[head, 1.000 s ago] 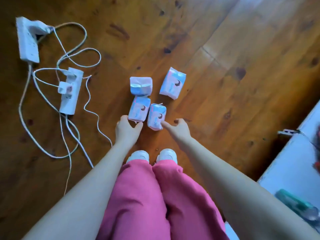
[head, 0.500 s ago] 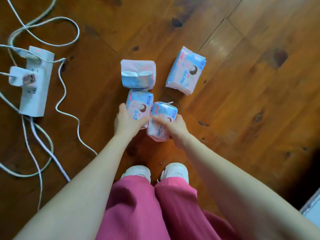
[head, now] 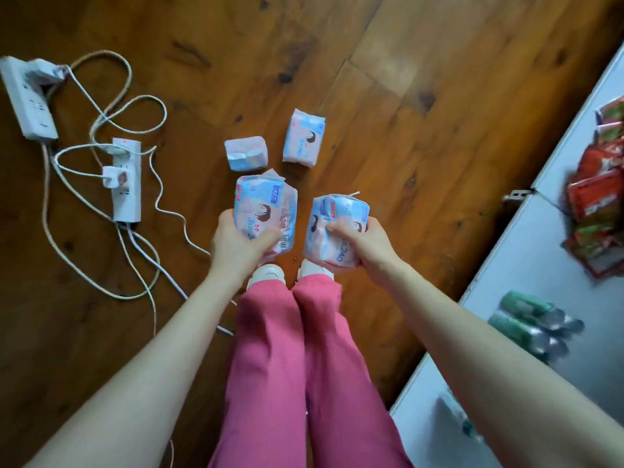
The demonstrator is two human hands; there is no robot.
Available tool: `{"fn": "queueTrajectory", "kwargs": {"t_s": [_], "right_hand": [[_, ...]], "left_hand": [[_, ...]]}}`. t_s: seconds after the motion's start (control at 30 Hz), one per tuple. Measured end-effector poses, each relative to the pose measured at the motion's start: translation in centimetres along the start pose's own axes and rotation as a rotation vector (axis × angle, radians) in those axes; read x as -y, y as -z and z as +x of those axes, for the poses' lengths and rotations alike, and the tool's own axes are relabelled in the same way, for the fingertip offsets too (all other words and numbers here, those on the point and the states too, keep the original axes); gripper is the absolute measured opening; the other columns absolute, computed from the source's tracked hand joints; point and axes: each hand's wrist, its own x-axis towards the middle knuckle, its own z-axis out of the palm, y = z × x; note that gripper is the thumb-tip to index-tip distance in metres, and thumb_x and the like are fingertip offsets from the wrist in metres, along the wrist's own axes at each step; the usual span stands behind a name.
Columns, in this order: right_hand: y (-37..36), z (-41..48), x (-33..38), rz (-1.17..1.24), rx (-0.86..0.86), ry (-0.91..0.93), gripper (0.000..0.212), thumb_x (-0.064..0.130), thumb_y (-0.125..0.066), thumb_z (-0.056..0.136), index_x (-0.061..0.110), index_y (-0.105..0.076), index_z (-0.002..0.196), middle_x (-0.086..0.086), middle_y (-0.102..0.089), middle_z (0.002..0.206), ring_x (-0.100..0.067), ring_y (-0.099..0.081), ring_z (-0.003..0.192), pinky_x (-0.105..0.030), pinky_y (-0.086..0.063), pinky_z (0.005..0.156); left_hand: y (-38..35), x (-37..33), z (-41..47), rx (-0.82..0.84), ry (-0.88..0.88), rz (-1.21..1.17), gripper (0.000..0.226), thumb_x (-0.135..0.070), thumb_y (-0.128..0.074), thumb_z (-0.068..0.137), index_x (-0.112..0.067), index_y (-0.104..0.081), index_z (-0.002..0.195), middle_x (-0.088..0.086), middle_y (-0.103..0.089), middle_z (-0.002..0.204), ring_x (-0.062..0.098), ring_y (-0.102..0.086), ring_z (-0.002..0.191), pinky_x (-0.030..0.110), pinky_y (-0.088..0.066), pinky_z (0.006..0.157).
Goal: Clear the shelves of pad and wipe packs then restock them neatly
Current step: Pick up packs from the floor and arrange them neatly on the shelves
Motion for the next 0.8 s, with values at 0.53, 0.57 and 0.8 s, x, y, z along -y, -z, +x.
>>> {"fn": "queueTrajectory", "kwargs": {"t_s": [0.53,0.57,0.8], "right_hand": [[13.9,-35.0,11.7,0.591,-0.451,0.317,0.071,0.039,-0.080,0.049,0.011,-0.061,0.111,-0.014,-0.068,0.110,-0.029,-0.067,0.098,-0.047,-0.054,0.087],[15.1,-37.1,11.9,0.619,-0.485,0.348,0.071,0.040,-0.080,0.047,0.011,-0.061,0.110,-0.013,-0.069,0.109,-0.028,-0.068,0.096,-0.046,-0.054,0.085],[23.5,-52.1,8.2,0.802,-0.709,0.612,0.036,0.015,-0.076,0.065,0.015,-0.065,0.100,-0.003,-0.072,0.093,-0.019,-0.069,0.085,-0.041,-0.054,0.081]], "left_hand": [[4.8,-25.1,-28.1,0.431,-0.444,-0.077,0.046,-0.015,-0.075,0.077,-0.008,-0.048,0.114,0.000,-0.062,0.100,0.010,-0.065,0.088,0.020,-0.055,0.055],[4.4,-26.2,-30.1,0.474,-0.462,-0.084,0.048,-0.013,-0.075,0.077,-0.007,-0.048,0.116,0.002,-0.063,0.102,0.011,-0.065,0.088,0.018,-0.054,0.053],[-0.4,-29.6,-44.4,0.785,-0.584,-0.058,0.054,-0.008,-0.081,0.068,0.000,-0.051,0.112,0.014,-0.066,0.099,0.010,-0.068,0.066,0.019,-0.052,0.047]]}}
